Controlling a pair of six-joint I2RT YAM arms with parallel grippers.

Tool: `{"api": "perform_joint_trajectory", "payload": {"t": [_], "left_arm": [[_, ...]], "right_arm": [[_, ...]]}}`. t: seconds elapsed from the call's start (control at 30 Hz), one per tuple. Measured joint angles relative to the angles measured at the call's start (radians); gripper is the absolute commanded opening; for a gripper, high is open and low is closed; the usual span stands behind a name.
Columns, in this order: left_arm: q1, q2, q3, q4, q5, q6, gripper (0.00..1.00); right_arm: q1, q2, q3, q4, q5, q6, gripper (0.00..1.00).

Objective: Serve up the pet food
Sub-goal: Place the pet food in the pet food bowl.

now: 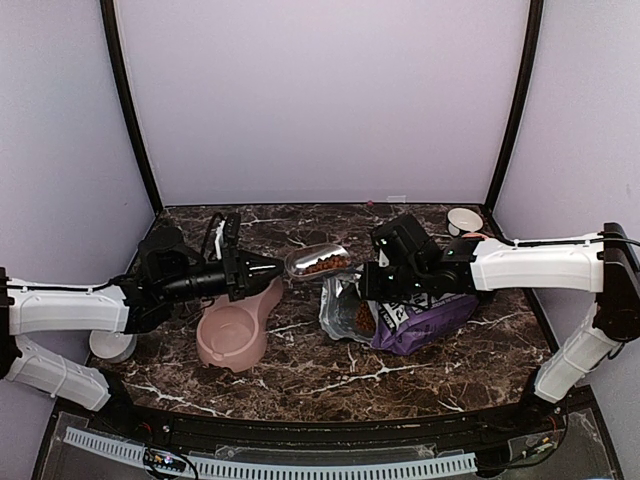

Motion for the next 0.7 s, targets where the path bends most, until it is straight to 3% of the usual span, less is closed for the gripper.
{"api": "perform_joint_trajectory", "payload": {"t": [0.7], "left_arm": [[0.015,0.102,0.036,0.310,0.103,-0.195,0.00]], "right_arm": [[0.000,-0.017,-0.019,0.008,0.002,0.000,0.00]]}}
